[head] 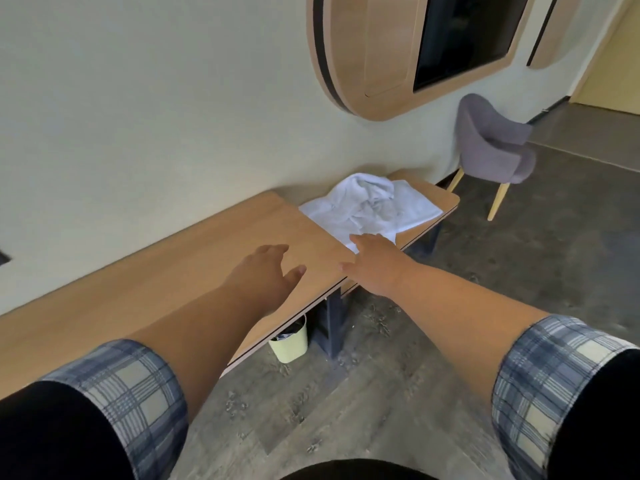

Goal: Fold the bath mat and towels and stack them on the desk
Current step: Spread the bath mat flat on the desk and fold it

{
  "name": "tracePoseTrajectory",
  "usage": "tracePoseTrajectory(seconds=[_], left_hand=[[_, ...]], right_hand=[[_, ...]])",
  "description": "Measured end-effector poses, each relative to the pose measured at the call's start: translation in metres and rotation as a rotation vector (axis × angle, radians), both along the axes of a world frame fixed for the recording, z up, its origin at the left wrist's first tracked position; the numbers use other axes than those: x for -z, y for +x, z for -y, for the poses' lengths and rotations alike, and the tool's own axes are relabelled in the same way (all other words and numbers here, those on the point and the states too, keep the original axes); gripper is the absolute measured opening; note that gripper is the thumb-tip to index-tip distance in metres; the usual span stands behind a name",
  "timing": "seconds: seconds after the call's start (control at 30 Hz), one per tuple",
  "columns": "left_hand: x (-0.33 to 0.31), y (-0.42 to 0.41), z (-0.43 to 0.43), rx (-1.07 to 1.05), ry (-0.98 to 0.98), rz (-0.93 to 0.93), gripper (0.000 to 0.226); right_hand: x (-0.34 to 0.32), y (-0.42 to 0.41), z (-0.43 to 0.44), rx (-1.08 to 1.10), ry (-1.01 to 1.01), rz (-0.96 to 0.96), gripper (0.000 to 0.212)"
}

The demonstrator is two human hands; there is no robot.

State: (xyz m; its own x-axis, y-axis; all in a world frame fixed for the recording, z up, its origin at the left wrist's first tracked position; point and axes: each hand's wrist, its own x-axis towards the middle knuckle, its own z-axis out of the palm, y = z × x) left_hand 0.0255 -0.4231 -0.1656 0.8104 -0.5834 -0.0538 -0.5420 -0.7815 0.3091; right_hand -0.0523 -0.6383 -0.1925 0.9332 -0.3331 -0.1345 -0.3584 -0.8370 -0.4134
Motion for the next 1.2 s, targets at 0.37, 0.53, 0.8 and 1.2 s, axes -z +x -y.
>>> tracePoseTrajectory(seconds=[0.37, 0.53, 0.8, 1.2], left_hand=[[0.042, 0.044, 0.182, -0.017, -0.014, -0.130, 0.065], [0.063, 0.107, 0.215, -0.020, -0.007, -0.143, 0.067], [0.098, 0.252, 0.289, 0.026, 0.046, -0.173, 0.070], [0.177, 0.361, 0.376, -0.047, 0.110, -0.314, 0.072]], right_hand=[[0.018, 0.039, 0.182, 0.033, 0.059, -0.071, 0.071], [0.035, 0.100, 0.219, 0.004, 0.074, -0.070, 0.072], [0.065, 0.239, 0.292, 0.037, -0.031, -0.189, 0.080], [0.144, 0.357, 0.387, 0.136, 0.143, -0.198, 0.067]])
